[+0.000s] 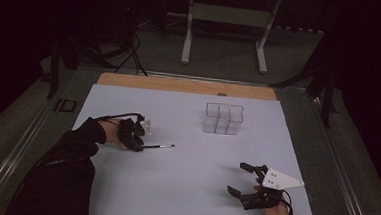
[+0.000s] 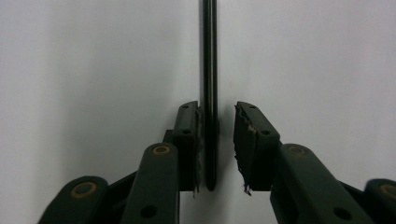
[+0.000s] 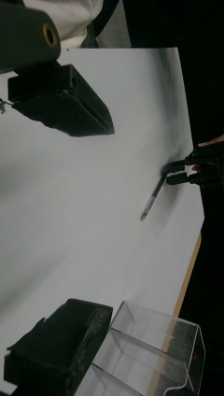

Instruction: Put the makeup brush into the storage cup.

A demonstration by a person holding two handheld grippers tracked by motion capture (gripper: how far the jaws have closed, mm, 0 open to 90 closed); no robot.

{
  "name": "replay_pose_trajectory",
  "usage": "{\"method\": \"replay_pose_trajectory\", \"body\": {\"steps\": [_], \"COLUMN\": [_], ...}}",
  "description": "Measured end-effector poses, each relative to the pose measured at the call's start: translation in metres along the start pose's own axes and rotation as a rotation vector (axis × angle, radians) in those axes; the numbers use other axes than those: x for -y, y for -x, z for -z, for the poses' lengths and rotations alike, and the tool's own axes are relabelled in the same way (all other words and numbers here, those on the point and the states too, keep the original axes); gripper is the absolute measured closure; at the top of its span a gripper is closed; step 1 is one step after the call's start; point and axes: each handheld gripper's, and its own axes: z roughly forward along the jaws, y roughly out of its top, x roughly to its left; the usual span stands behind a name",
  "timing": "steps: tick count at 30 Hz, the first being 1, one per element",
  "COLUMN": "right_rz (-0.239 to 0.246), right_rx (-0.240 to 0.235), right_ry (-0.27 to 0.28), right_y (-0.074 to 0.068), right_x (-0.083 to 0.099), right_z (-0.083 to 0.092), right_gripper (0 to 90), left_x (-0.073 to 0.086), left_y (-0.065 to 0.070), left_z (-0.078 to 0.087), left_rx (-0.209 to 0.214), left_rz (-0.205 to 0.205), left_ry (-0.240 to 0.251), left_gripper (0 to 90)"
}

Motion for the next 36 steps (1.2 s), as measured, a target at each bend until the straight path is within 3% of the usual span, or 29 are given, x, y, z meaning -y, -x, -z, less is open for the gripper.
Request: {"method": "replay_pose_trajectory", "body": {"steps": [7, 13, 15, 17, 20, 22, 23, 24, 25, 26, 36], "right_rz": [0.001, 0.001, 0.003, 0.002, 0.001, -0.001, -0.001, -0.001, -0.001, 0.0, -0.003], "right_rx": [0.0, 0.0, 0.0, 0.001, 0.003, 0.002, 0.002, 0.003, 0.002, 0.002, 0.006], "right_ry": [-0.002, -0.002, -0.002, -0.002, 0.0, 0.001, 0.001, 0.001, 0.001, 0.001, 0.001], "right_y": [0.0, 0.0, 0.0, 0.0, 0.0, 0.0, 0.0, 0.0, 0.0, 0.0, 0.001], "right_x": [0.0, 0.0, 0.0, 0.0, 0.0, 0.0, 0.0, 0.0, 0.0, 0.0, 0.0], "right_z": [0.0, 0.0, 0.0, 0.0, 0.001, 0.001, 0.001, 0.001, 0.001, 0.0, 0.001], "right_gripper": [11.4, 11.4, 11.4, 11.5, 11.4, 11.4, 11.5, 11.4, 11.5, 11.4, 11.4], "left_x": [-0.005, -0.01, -0.012, -0.013, -0.013, -0.013, -0.013, -0.012, -0.012, -0.012, -0.012], "left_y": [-0.001, -0.001, -0.002, -0.004, -0.004, -0.003, -0.003, -0.001, 0.0, 0.002, 0.025], "left_z": [-0.003, -0.005, -0.005, -0.004, -0.001, 0.006, 0.006, 0.013, 0.017, 0.02, 0.032], "left_rx": [-0.007, 0.01, 0.012, 0.019, 0.01, 0.005, 0.005, -0.014, 0.001, -0.011, -0.019], "left_rz": [-0.008, 0.014, 0.038, 0.089, 0.108, 0.148, 0.148, 0.157, 0.173, 0.177, 0.162], "left_ry": [-0.052, -0.092, -0.102, -0.114, -0.1, -0.048, -0.048, -0.019, 0.003, 0.013, 0.088], "left_gripper": [77.8, 84.6, 85.0, 85.2, 85.5, 85.5, 85.5, 85.5, 85.5, 85.5, 85.5]}}
